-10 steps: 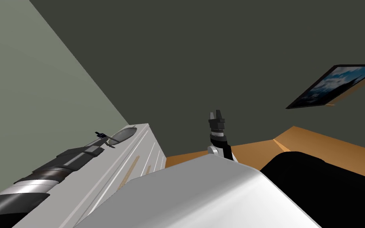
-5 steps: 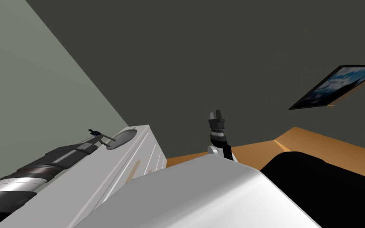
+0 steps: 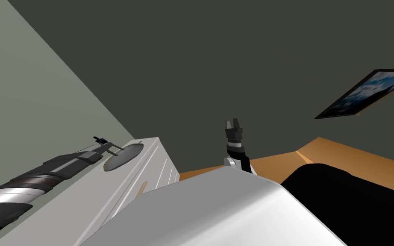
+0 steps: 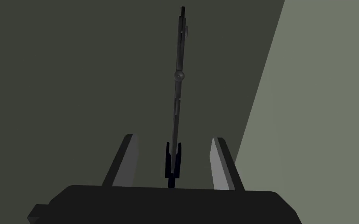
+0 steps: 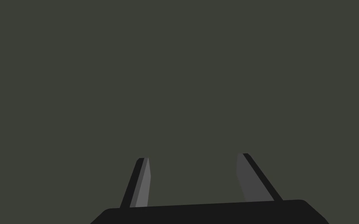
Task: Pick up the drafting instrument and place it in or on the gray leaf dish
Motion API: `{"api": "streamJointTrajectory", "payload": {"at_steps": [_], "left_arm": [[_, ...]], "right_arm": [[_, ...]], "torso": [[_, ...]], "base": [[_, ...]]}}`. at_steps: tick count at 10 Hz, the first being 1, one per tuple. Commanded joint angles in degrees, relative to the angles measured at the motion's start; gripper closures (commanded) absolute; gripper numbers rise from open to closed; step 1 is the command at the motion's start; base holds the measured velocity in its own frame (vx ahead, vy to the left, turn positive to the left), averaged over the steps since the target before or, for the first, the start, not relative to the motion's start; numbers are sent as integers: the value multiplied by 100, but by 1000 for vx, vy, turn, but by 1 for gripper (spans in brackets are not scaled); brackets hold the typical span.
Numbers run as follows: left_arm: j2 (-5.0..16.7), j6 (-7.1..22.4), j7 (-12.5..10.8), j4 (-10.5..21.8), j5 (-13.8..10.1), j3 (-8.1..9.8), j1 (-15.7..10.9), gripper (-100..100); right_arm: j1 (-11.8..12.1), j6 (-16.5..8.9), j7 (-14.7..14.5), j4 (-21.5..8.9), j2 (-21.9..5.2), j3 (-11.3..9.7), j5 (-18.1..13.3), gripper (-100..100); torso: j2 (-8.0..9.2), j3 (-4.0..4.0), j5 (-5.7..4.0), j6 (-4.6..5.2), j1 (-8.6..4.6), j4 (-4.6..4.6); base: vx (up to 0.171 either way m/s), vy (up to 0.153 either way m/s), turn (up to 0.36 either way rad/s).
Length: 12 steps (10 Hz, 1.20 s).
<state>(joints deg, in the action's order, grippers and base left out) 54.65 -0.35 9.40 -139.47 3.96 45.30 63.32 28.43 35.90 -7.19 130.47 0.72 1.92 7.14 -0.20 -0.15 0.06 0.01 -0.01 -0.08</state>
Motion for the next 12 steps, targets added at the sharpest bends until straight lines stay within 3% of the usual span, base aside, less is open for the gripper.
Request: {"api": "streamJointTrajectory", "payload": {"at_steps": [1,4,5,6,7,9,10,12], "left_arm": [[0,0,0,0,0,0,0,-100],[0,0,0,0,0,0,0,-100],[0,0,0,0,0,0,0,0],[123,133,-125,-207,-138,287,151,-100],[123,133,-125,-207,-138,299,151,-100],[246,265,-250,-414,-277,597,302,-100],[246,265,-250,-414,-277,597,302,-100],[368,398,-375,-621,-415,896,453,-100]], "right_arm": [[0,0,0,0,0,0,0,0],[0,0,0,0,0,0,0,0],[0,0,0,0,0,0,0,0],[0,0,0,0,0,0,0,0],[0,0,0,0,0,0,0,0],[0,0,0,0,0,0,0,0],[0,0,0,0,0,0,0,0],[0,0,0,0,0,0,0,0]], "torso": [[0,0,0,0,0,0],[12,7,0,0,1,3],[12,8,0,0,1,3],[13,8,0,0,1,4],[9,6,1,-3,8,3],[3,2,1,1,11,1],[0,0,1,0,12,0],[5,3,0,0,7,1]], "base": [[0,0,0],[0,0,0],[0,0,0],[14,27,109],[23,32,72],[29,29,63],[21,20,42],[17,20,74]]}}
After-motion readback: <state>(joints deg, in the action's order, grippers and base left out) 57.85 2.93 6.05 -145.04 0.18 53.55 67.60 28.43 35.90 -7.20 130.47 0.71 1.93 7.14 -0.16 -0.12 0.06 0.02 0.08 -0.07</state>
